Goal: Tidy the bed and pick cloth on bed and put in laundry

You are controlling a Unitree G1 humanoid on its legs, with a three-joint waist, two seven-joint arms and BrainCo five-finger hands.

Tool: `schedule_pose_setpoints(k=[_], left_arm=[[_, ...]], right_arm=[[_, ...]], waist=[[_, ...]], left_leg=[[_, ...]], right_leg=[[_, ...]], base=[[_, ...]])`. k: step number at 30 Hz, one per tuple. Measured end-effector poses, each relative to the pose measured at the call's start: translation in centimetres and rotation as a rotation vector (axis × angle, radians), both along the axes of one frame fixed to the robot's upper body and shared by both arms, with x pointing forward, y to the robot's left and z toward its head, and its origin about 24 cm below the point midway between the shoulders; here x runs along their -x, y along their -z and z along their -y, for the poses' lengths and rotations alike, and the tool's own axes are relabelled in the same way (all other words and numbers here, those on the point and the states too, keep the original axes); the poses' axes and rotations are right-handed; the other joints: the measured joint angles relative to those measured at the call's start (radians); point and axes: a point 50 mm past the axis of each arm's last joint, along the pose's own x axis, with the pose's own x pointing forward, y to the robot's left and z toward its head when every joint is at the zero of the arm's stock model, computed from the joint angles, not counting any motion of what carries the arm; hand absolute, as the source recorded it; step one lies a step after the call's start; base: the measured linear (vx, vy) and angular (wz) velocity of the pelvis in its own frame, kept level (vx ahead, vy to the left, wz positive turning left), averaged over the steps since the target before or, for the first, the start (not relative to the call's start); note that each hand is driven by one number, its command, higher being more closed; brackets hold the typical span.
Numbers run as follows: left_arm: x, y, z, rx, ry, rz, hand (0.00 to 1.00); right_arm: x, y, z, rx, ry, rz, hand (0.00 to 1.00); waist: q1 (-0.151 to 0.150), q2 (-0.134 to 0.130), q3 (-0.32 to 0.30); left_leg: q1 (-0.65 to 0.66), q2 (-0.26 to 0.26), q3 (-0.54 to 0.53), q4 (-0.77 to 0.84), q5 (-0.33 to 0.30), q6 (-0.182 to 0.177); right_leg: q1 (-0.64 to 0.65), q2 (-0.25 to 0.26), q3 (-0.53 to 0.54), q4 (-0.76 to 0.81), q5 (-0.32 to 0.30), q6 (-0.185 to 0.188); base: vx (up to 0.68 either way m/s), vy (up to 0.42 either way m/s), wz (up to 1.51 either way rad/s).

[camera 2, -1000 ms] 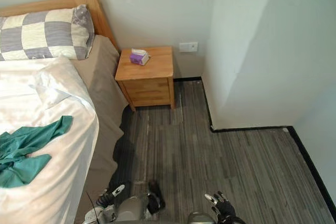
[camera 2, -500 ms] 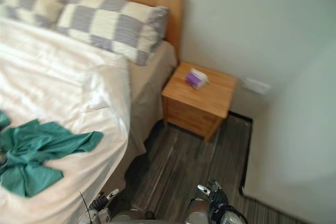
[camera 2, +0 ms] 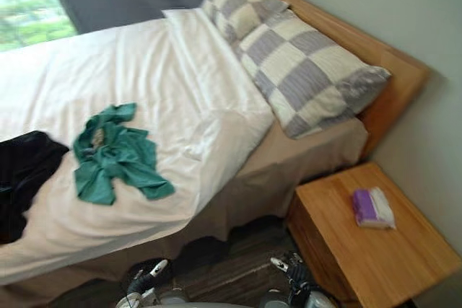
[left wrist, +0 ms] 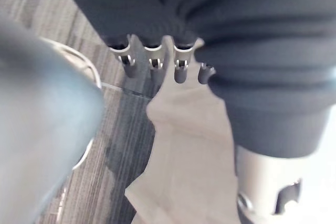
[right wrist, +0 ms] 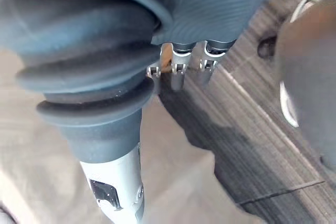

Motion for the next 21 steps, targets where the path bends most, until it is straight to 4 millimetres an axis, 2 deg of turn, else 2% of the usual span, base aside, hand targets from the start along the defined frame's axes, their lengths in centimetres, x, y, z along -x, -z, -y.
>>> schedule_pose_setpoints(k=[1,3,5,7,9,10,11,12,13,14,15,16,17,18,19,20,21], left_arm=[[-0.4,-0.1,-0.3,-0.033,0.047,-0.004,0.0],[-0.2,-0.1,-0.8,-0.045,0.053,-0.025,0.0],[-0.4,-0.1,-1.4,-0.056,0.088,-0.053,0.0],[-0.7,-0.1,-1.6,-0.064,0.17,-0.068,0.0],[-0.7,0.0,-1.6,-0.071,0.236,-0.093,0.0],[-0.6,0.0,-1.7,-0.071,0.24,-0.103,0.0],[-0.9,-0.1,-2.3,-0.09,0.258,-0.119,0.0],[-0.9,-0.1,-2.5,-0.093,0.262,-0.133,0.0],[-0.5,-0.1,-3.3,-0.106,0.26,-0.163,0.0],[-0.3,-0.1,-3.7,-0.112,0.256,-0.179,0.0],[0.1,-0.1,-4.5,-0.121,0.249,-0.209,0.0],[0.7,-0.1,-5.1,-0.129,0.226,-0.226,0.0],[1.2,-0.1,-5.6,-0.135,0.208,-0.237,0.0],[2.1,-0.2,-6.5,-0.155,0.201,-0.261,0.0],[2.6,-0.2,-7.0,-0.162,0.19,-0.275,0.0],[2.7,-0.2,-7.0,-0.16,0.187,-0.275,0.0],[2.8,-0.1,-6.8,-0.15,0.185,-0.277,0.0]], right_arm=[[1.1,0.5,-0.3,-0.016,0.054,-0.041,0.0],[2.1,0.8,-0.9,-0.043,0.116,-0.068,0.0],[3.2,1.1,-0.6,-0.082,0.29,-0.089,0.0],[3.9,1.2,-0.3,-0.094,0.403,-0.101,0.0],[4.2,1.1,0.5,-0.065,0.503,-0.091,0.0],[4.0,0.8,1.2,-0.035,0.573,-0.079,0.0],[4.0,0.4,2.3,0.029,0.666,-0.062,0.0],[3.8,0.1,2.9,0.056,0.702,-0.049,0.0],[3.1,-0.9,4.4,0.152,0.754,0.008,0.0],[2.6,-1.7,5.3,0.202,0.779,0.051,0.0],[1.3,-3.8,7.3,0.346,0.807,0.15,0.0],[-0.2,-6.4,9.0,0.466,0.816,0.268,0.0],[-1.3,-8.1,9.9,0.537,0.797,0.339,0.0],[-2.9,-10.9,10.9,0.63,0.761,0.46,0.0],[-4.6,-13.5,11.6,0.701,0.718,0.566,0.0],[-6.0,-15.3,11.8,0.738,0.684,0.643,0.0],[-7.9,-18.1,11.9,0.81,0.608,0.754,0.0]], waist=[[0.004,-0.031,-0.006],[0.003,-0.051,-0.01],[0.001,-0.08,-0.01],[0.0,-0.097,-0.009],[-0.003,-0.101,-0.006],[-0.006,-0.098,-0.006],[-0.019,-0.095,0.005],[-0.023,-0.097,0.005],[-0.027,-0.096,0.005],[-0.027,-0.096,0.005],[-0.031,-0.099,0.004],[-0.037,-0.109,0.0],[-0.044,-0.12,-0.004],[-0.053,-0.157,-0.016],[-0.044,-0.167,-0.019],[-0.044,-0.168,-0.02],[-0.044,-0.164,-0.018]], left_leg=[[0.008,-0.05,0.021,-0.12,0.061,0.064],[0.015,-0.097,-0.015,-0.208,0.104,0.074],[0.034,-0.146,-0.046,-0.311,0.147,0.084],[0.059,-0.172,-0.078,-0.363,0.154,0.086],[0.085,-0.166,-0.099,-0.397,0.154,0.086],[0.09,-0.157,-0.133,-0.395,0.154,0.087],[0.095,-0.135,-0.188,-0.374,0.159,0.104],[0.093,-0.122,-0.205,-0.365,0.155,0.105],[0.091,-0.096,-0.237,-0.356,0.159,0.104],[0.09,-0.084,-0.249,-0.353,0.165,0.095],[0.084,-0.07,-0.254,-0.35,0.174,0.083],[0.073,-0.073,-0.255,-0.351,0.176,0.076],[0.071,-0.081,-0.253,-0.352,0.175,0.065],[0.071,-0.108,-0.246,-0.36,0.171,0.049],[0.076,-0.106,-0.225,-0.368,0.166,0.032],[0.071,-0.094,-0.213,-0.367,0.161,0.023],[0.061,-0.089,-0.194,-0.368,0.16,0.013]], right_leg=[[0.0,-0.016,-0.025,-0.03,-0.001,0.02],[0.006,-0.029,-0.045,-0.047,0.008,0.033],[0.006,-0.051,-0.072,-0.044,0.016,0.051],[0.004,-0.078,-0.088,0.013,0.011,0.059],[-0.064,-0.112,-0.05,0.212,0.018,0.076],[-0.122,-0.134,-0.004,0.361,0.054,0.092],[-0.173,-0.106,0.072,0.441,0.025,0.109],[-0.174,-0.087,0.1,0.421,-0.009,0.113],[-0.18,-0.033,0.154,0.358,-0.044,0.115],[-0.185,-0.007,0.182,0.313,-0.045,0.116],[-0.184,0.031,0.233,0.211,-0.036,0.124],[-0.186,0.04,0.266,0.119,0.012,0.131],[-0.186,0.04,0.282,0.08,0.073,0.128],[-0.185,0.032,0.307,0.053,0.209,0.117],[-0.177,0.031,0.314,0.025,0.168,0.1],[-0.168,0.042,0.314,-0.006,0.168,0.1],[-0.161,0.049,0.313,-0.053,0.164,0.094]], base=[[-0.03,0.025,0.58],[0.02,0.026,0.52],[0.04,0.061,0.51],[0.07,0.079,0.49],[0.09,0.08,0.57],[0.09,0.014,0.86],[0.14,-0.011,0.94],[0.16,-0.073,0.97],[0.15,-0.071,0.64],[0.16,-0.092,0.69],[0.12,-0.115,0.55],[0.1,-0.133,0.51],[0.1,-0.172,0.39],[0.14,-0.24,0.04],[0.15,-0.279,-0.16],[0.09,-0.216,-0.42],[0.05,-0.179,-0.3]])
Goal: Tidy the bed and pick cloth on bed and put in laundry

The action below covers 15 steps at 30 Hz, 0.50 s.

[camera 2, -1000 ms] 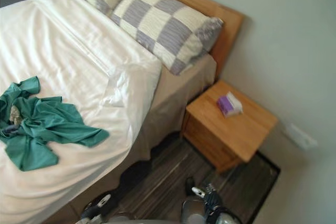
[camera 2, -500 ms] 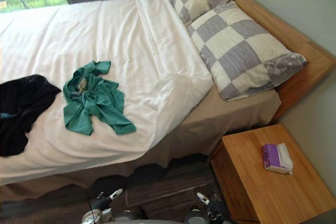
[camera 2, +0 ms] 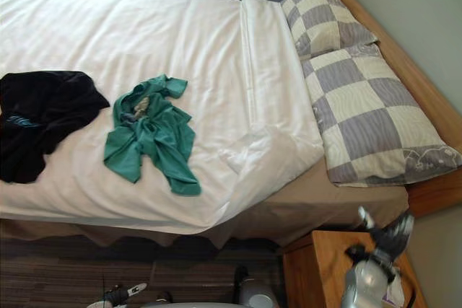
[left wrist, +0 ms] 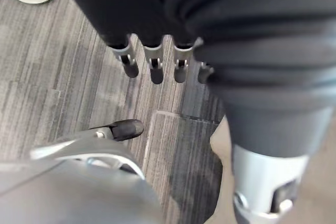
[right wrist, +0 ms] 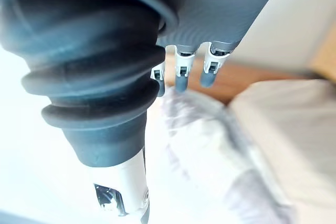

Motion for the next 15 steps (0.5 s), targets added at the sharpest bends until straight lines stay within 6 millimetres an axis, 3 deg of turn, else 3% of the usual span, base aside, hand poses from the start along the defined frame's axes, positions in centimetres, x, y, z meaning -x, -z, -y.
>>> schedule_pose_setpoints(k=[1,5,11,15], left_arm=[[-0.2,0.1,0.7,0.022,0.001,0.006,0.0],[-0.7,0.2,0.9,0.031,0.003,0.0,0.0],[-0.7,0.2,1.0,0.027,0.003,-0.005,0.0],[-0.6,0.2,1.0,0.031,-0.007,-0.003,0.0]], right_arm=[[-1.7,-2.3,-0.1,0.11,-0.078,0.017,0.0],[-5.9,-5.3,-1.3,0.328,-0.287,-0.095,0.0],[-12.9,-9.5,-5.6,0.643,-0.561,-0.187,0.0],[-14.9,-11.6,-8.2,0.755,-0.662,-0.182,0.0]], waist=[[-0.001,0.006,0.005],[-0.005,0.031,0.006],[0.057,0.025,0.005],[0.08,0.04,0.018]], left_leg=[[-0.004,-0.002,0.009,-0.006,0.004,-0.005],[0.009,0.021,0.041,-0.017,0.02,-0.023],[-0.014,-0.003,0.043,-0.046,0.053,-0.024],[-0.049,-0.019,0.017,-0.042,0.073,-0.009]], right_leg=[[0.01,0.0,-0.001,-0.035,-0.012,-0.017],[0.034,0.01,-0.03,-0.05,-0.013,-0.018],[0.051,-0.025,-0.082,-0.096,0.005,-0.033],[0.05,-0.042,-0.113,-0.125,0.027,-0.029]], base=[[0.03,-0.131,-0.21],[0.01,-0.077,0.11],[-0.05,0.018,0.3],[-0.02,0.006,0.27]])
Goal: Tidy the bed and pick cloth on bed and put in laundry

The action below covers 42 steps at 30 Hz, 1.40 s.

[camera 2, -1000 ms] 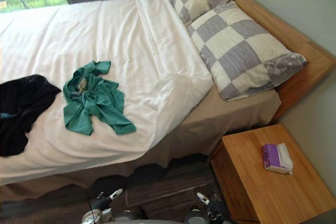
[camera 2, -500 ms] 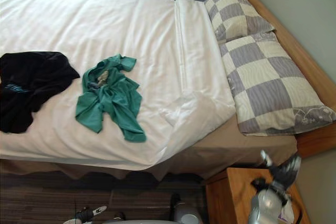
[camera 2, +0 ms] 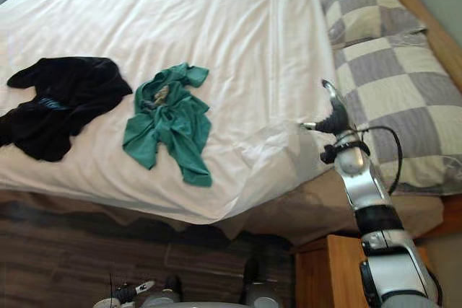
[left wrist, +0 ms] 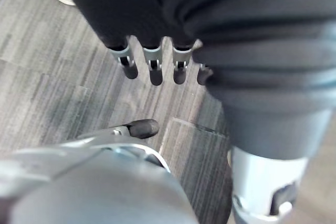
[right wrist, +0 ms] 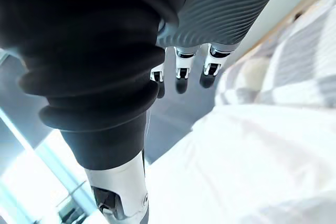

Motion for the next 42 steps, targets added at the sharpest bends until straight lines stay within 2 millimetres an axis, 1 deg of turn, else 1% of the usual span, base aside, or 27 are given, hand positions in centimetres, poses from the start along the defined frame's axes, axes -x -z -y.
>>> schedule_pose_setpoints(k=[2,3,4,5,6,8,10,11,12,14,16,17,18,24,27,29,31,32,33,34,35,36,37,38,40,41,42], left_arm=[[-0.6,-0.2,-0.1,0.002,0.003,0.026,0.0],[-1.0,-0.3,-0.1,0.004,0.006,0.038,0.0],[-1.9,-0.6,0.0,0.013,0.009,0.069,0.0],[-2.3,-0.7,0.1,0.015,0.012,0.083,0.0],[-3.2,-0.9,0.2,0.018,0.014,0.109,0.0],[-4.3,-1.3,0.4,0.024,0.017,0.147,0.0],[-5.8,-1.7,0.8,0.038,0.019,0.197,0.0],[-6.1,-1.9,0.9,0.04,0.02,0.209,0.0],[-6.6,-2.0,1.0,0.047,0.02,0.231,0.0],[-7.0,-2.1,1.3,0.053,0.037,0.242,0.0],[-7.2,-2.2,1.5,0.069,0.047,0.255,0.0],[-7.2,-2.2,1.5,0.073,0.05,0.257,0.0],[-7.1,-2.2,1.7,0.074,0.063,0.253,0.0],[-7.6,-2.5,1.8,0.08,0.105,0.279,0.0],[-7.8,-2.6,1.9,0.064,0.143,0.281,0.0],[-7.9,-2.7,2.1,0.063,0.158,0.286,0.0],[-8.1,-2.8,1.9,0.051,0.169,0.294,0.0],[-8.0,-2.8,1.8,0.049,0.16,0.294,0.0],[-8.0,-2.8,1.7,0.046,0.162,0.291,0.0],[-7.9,-2.7,1.7,0.041,0.172,0.285,0.0],[-7.8,-2.7,1.8,0.041,0.173,0.283,0.0],[-7.6,-2.6,1.7,0.041,0.172,0.278,0.0],[-7.4,-2.5,1.7,0.04,0.172,0.272,0.0],[-7.3,-2.5,1.7,0.039,0.173,0.269,0.0],[-6.5,-2.1,2.0,0.041,0.177,0.247,0.0],[-6.3,-2.0,2.1,0.043,0.174,0.241,0.0],[-5.8,-1.5,2.8,0.059,0.171,0.216,0.0]], right_arm=[[-1.3,-1.4,-1.5,0.053,-0.051,-0.006,0.0],[-1.6,-1.9,-1.7,0.072,-0.057,-0.002,0.0],[-2.1,-2.7,-1.8,0.108,-0.057,0.0,0.0],[-2.3,-3.0,-1.9,0.128,-0.058,-0.002,0.0],[-2.8,-3.9,-2.0,0.153,-0.053,0.005,0.0],[-3.3,-5.3,-1.9,0.196,-0.044,0.012,0.0],[-3.6,-6.7,-1.1,0.234,-0.006,0.008,0.0],[-3.7,-6.7,-0.9,0.243,0.006,-0.008,0.0],[-4.0,-6.4,0.2,0.268,0.065,-0.076,0.0],[-4.0,-6.0,1.5,0.306,0.119,-0.136,0.0],[-3.8,-5.1,3.9,0.374,0.224,-0.245,0.0],[-3.7,-5.0,4.4,0.384,0.241,-0.265,0.0],[-3.5,-5.0,5.0,0.404,0.261,-0.285,1.0],[-3.2,-5.3,5.8,0.412,0.263,-0.305,1.0],[-3.0,-5.1,5.9,0.341,0.232,-0.28,1.0],[-2.3,-4.3,5.7,0.198,0.171,-0.249,1.0],[-1.4,-3.6,4.8,0.038,0.106,-0.18,1.0],[-0.7,-2.7,4.0,-0.052,0.076,-0.142,1.0],[-0.3,-2.1,3.6,-0.092,0.066,-0.132,1.0],[0.9,-0.4,2.9,-0.164,0.048,-0.131,1.0],[1.5,0.5,2.6,-0.187,0.046,-0.141,1.0],[2.8,2.7,2.2,-0.228,0.047,-0.183,1.0],[4.3,5.2,2.0,-0.275,0.065,-0.243,0.0],[5.0,6.3,2.0,-0.301,0.077,-0.271,0.0],[8.9,11.5,2.5,-0.442,0.177,-0.398,0.0],[9.8,12.4,2.6,-0.48,0.203,-0.417,0.0],[12.4,14.9,2.9,-0.647,0.3,-0.452,0.0]], waist=[[0.006,0.009,0.033],[0.012,0.011,0.048],[0.024,0.015,0.074],[0.024,0.016,0.082],[0.025,0.022,0.104],[0.024,0.036,0.141],[0.022,0.064,0.193],[0.023,0.069,0.2],[0.023,0.082,0.212],[0.023,0.092,0.227],[0.024,0.101,0.236],[0.025,0.103,0.24],[0.024,0.107,0.243],[0.024,0.115,0.247],[0.025,0.113,0.246],[0.025,0.109,0.245],[0.021,0.091,0.243],[0.018,0.073,0.238],[0.013,0.063,0.233],[-0.013,0.044,0.213],[-0.025,0.036,0.203],[-0.044,0.015,0.18],[-0.059,-0.004,0.163],[-0.063,-0.012,0.154],[-0.087,-0.025,0.094],[-0.09,-0.024,0.081],[-0.099,-0.012,0.051]], left_leg=[[-0.019,-0.004,-0.017,0.001,0.007,0.01],[-0.024,-0.005,-0.018,0.001,0.009,0.01],[-0.036,-0.006,-0.021,0.001,0.013,0.011],[-0.049,-0.008,-0.026,0.001,0.014,0.01],[-0.078,-0.009,-0.039,0.001,0.027,0.014],[-0.101,-0.011,-0.051,0.002,0.042,0.018],[-0.132,-0.015,-0.075,0.002,0.06,0.023],[-0.139,-0.015,-0.076,0.002,0.062,0.023],[-0.167,-0.016,-0.083,0.002,0.069,0.025],[-0.175,-0.018,-0.092,0.002,0.074,0.03],[-0.198,-0.02,-0.103,0.002,0.081,0.032],[-0.199,-0.02,-0.103,0.002,0.081,0.032],[-0.198,-0.019,-0.103,0.002,0.082,0.032],[-0.193,-0.019,-0.096,0.002,0.081,0.032],[-0.179,-0.025,-0.086,0.003,0.081,0.031],[-0.158,-0.019,-0.07,0.003,0.08,0.031],[-0.142,-0.016,-0.042,0.001,0.074,0.03],[-0.127,-0.015,-0.017,0.0,0.069,0.027],[-0.121,-0.014,-0.008,-0.002,0.067,0.024],[-0.116,-0.012,-0.001,0.001,0.065,0.022],[-0.116,-0.011,0.0,0.001,0.064,0.021],[-0.108,-0.009,0.012,0.001,0.062,0.018],[-0.083,-0.004,0.029,0.001,0.055,0.014],[-0.071,-0.002,0.035,0.001,0.052,0.011],[-0.048,0.004,0.054,-0.002,0.037,0.006],[-0.041,0.004,0.061,-0.005,0.032,0.002],[-0.02,0.006,0.084,-0.006,0.016,-0.001]], right_leg=[[-0.002,-0.003,-0.015,-0.015,0.02,0.002],[-0.004,-0.002,-0.019,-0.018,0.026,-0.006],[-0.01,-0.003,-0.022,-0.027,0.036,-0.004],[-0.02,-0.004,-0.025,-0.028,0.037,-0.005],[-0.043,-0.006,-0.029,-0.028,0.044,-0.013],[-0.067,-0.008,-0.038,-0.028,0.056,-0.012],[-0.083,-0.014,-0.06,-0.028,0.058,-0.013],[-0.09,-0.015,-0.062,-0.028,0.06,-0.013],[-0.112,-0.016,-0.071,-0.031,0.07,-0.017],[-0.113,-0.019,-0.078,-0.035,0.073,-0.018],[-0.127,-0.021,-0.082,-0.041,0.079,-0.022],[-0.127,-0.02,-0.082,-0.043,0.079,-0.022],[-0.127,-0.02,-0.081,-0.043,0.08,-0.022],[-0.126,-0.019,-0.076,-0.043,0.079,-0.022],[-0.117,-0.018,-0.073,-0.043,0.079,-0.022],[-0.105,-0.016,-0.06,-0.044,0.079,-0.022],[-0.105,-0.009,-0.032,-0.045,0.079,-0.022],[-0.105,-0.002,-0.012,-0.046,0.079,-0.022],[-0.105,0.001,-0.001,-0.046,0.079,-0.022],[-0.103,0.005,0.004,-0.047,0.078,-0.022],[-0.103,0.006,0.005,-0.048,0.077,-0.022],[-0.1,0.009,0.013,-0.049,0.077,-0.021],[-0.081,0.016,0.028,-0.054,0.076,-0.022],[-0.072,0.018,0.032,-0.058,0.076,-0.022],[-0.051,0.027,0.048,-0.061,0.061,-0.023],[-0.048,0.028,0.055,-0.061,0.057,-0.022],[-0.041,0.032,0.074,-0.061,0.051,-0.026]], base=[[-0.02,0.011,0.24],[-0.05,0.011,0.08],[-0.06,0.008,0.07],[-0.07,0.003,0.18],[-0.04,-0.012,0.25],[-0.03,-0.013,0.22],[-0.05,0.005,0.26],[-0.05,0.005,0.21],[-0.03,0.007,0.11],[-0.02,0.015,0.15],[-0.01,0.019,0.14],[0.01,0.01,0.04],[0.0,0.0,0.0],[0.01,0.004,-0.01],[0.04,0.019,-0.09],[0.03,-0.003,-0.19],[0.02,-0.001,-0.4],[0.02,0.003,-0.48],[0.03,-0.009,-0.45],[0.02,-0.015,-0.22],[0.05,-0.027,-0.19],[0.05,-0.023,-0.25],[0.06,-0.029,-0.3],[0.03,-0.023,-0.37],[0.0,-0.018,-0.26],[-0.01,-0.01,-0.34],[0.0,-0.007,-0.35]])
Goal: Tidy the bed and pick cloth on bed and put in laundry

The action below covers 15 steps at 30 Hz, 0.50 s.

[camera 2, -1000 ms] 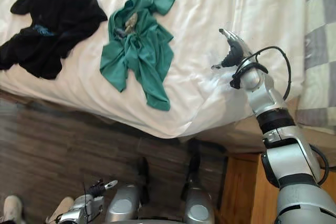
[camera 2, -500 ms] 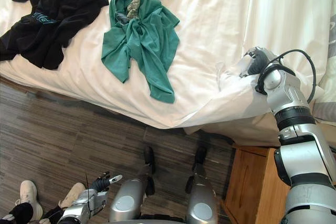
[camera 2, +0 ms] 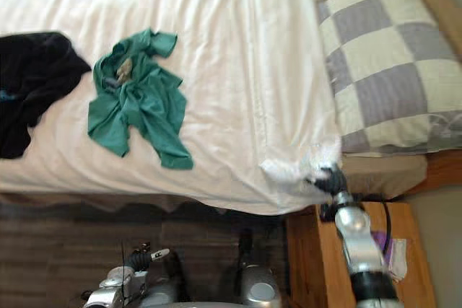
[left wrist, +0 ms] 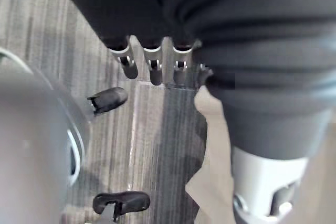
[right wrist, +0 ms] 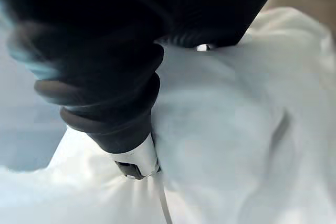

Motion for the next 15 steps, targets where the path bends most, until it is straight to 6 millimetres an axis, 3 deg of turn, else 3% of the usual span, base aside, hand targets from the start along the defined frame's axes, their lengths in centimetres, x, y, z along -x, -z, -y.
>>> schedule_pose_setpoints(k=[2,4,8,12,15], left_arm=[[0.4,0.3,0.4,0.009,-0.003,-0.015,0.0],[1.7,0.9,1.1,0.013,-0.002,-0.061,0.0],[2.9,1.4,1.3,0.009,-0.03,-0.096,0.0],[4.6,1.7,0.7,0.001,-0.091,-0.124,0.0],[5.0,1.6,0.1,-0.007,-0.115,-0.113,0.0]], right_arm=[[1.0,0.9,-0.1,-0.102,0.066,0.004,0.0],[2.7,2.6,-0.7,-0.336,0.228,0.041,0.0],[5.7,4.5,-0.4,-0.515,0.494,0.082,0.0],[7.0,2.9,3.0,-0.485,0.702,0.241,0.0],[7.5,-0.8,5.4,-0.494,0.77,0.489,0.0]], waist=[[-0.005,0.009,-0.016],[-0.028,0.029,-0.054],[-0.029,0.041,-0.076],[-0.044,0.036,-0.108],[-0.048,0.033,-0.115]], left_leg=[[0.009,0.004,0.011,0.0,-0.006,0.001],[0.019,0.005,0.024,0.0,-0.011,0.001],[0.044,0.006,0.048,0.0,-0.018,-0.005],[0.052,0.005,0.058,-0.001,-0.025,-0.006],[0.055,0.005,0.066,-0.001,-0.028,-0.007]], right_leg=[[0.001,0.001,0.011,0.0,0.0,0.0],[0.004,0.003,0.018,-0.001,-0.003,0.0],[0.018,0.003,0.037,-0.002,-0.003,0.0],[0.029,0.002,0.039,-0.016,-0.003,0.0],[0.029,0.001,0.04,-0.019,-0.003,0.0]], base=[[0.0,-0.011,-0.27],[0.0,-0.017,-0.16],[0.01,-0.007,-0.15],[0.0,-0.002,-0.08],[0.0,-0.012,-0.06]])
